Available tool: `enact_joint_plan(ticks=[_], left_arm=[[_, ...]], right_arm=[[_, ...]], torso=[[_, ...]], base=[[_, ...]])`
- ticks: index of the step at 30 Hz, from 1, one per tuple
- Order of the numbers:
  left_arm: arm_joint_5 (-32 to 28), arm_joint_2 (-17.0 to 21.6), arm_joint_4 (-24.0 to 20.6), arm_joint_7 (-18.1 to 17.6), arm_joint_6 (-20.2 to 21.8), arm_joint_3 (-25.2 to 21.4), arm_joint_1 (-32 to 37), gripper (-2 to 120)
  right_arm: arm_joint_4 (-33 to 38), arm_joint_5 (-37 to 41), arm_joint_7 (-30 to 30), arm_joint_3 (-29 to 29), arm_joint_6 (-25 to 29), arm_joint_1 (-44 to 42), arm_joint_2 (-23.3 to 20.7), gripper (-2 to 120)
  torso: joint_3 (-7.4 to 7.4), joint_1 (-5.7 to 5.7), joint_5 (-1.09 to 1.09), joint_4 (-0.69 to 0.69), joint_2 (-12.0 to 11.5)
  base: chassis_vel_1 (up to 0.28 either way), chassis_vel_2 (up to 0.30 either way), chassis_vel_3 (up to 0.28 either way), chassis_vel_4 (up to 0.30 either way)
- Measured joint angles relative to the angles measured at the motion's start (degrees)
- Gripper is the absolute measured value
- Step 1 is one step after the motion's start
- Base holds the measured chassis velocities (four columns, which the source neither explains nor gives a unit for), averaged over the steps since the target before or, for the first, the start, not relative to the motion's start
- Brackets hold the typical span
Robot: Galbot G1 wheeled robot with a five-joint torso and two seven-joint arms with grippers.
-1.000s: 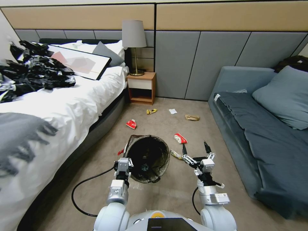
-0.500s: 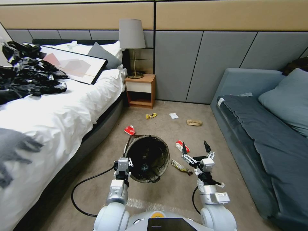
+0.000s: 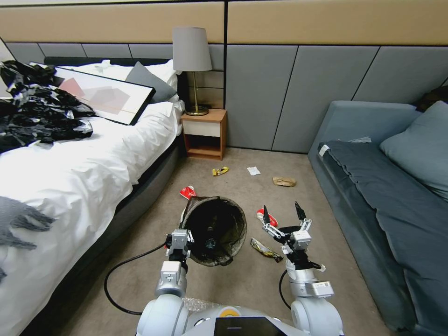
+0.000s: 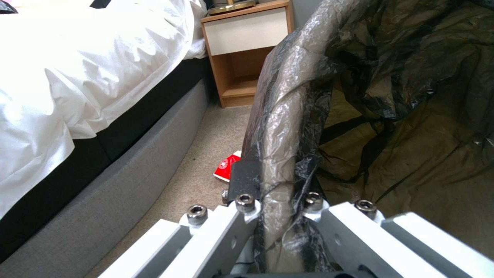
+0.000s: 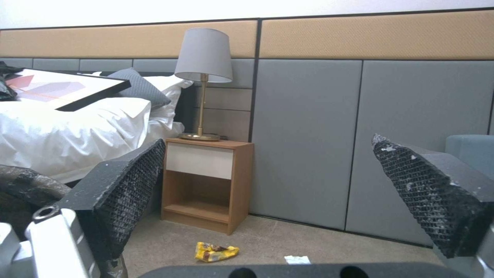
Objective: Pick up the trash bin, then pick up the garbage from the floor and place it into the trash bin.
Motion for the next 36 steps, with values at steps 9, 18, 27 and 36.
enact_joint_plan(ticks=[9, 18, 27, 36], left_arm=[[-0.3, 0.5, -0.8, 0.1, 0.0, -0.9, 0.1, 0], [-0.3, 0.1, -1.0, 0.2, 0.1, -1.2, 0.5, 0], [-0.2, -0.1, -0.9, 0.2, 0.1, -1.5, 0.5, 0], [-0.5, 0.1, -0.8, 0.3, 0.2, -1.8, 0.6, 0]], right_arm=[[-3.6, 1.1, 0.0, 1.0, -3.7, 3.4, -6.1, 100], [-14.5, 4.9, -5.1, 1.5, -7.1, 9.9, -15.0, 100], [-25.2, 4.7, -8.9, -0.5, -8.2, 13.8, -19.5, 100], [-36.8, 4.9, -17.1, -1.5, -10.3, 17.1, -25.6, 100]], torso=[[0.0, 0.0, 0.01, 0.0, 0.0], [0.0, 0.0, 0.01, 0.0, 0.0], [0.01, 0.0, 0.0, 0.0, 0.0], [0.0, 0.0, 0.01, -0.01, 0.0]], base=[[0.0, 0.0, 0.0, 0.0], [0.0, 0.0, 0.0, 0.0], [0.0, 0.0, 0.0, 0.0], [0.0, 0.0, 0.0, 0.0]])
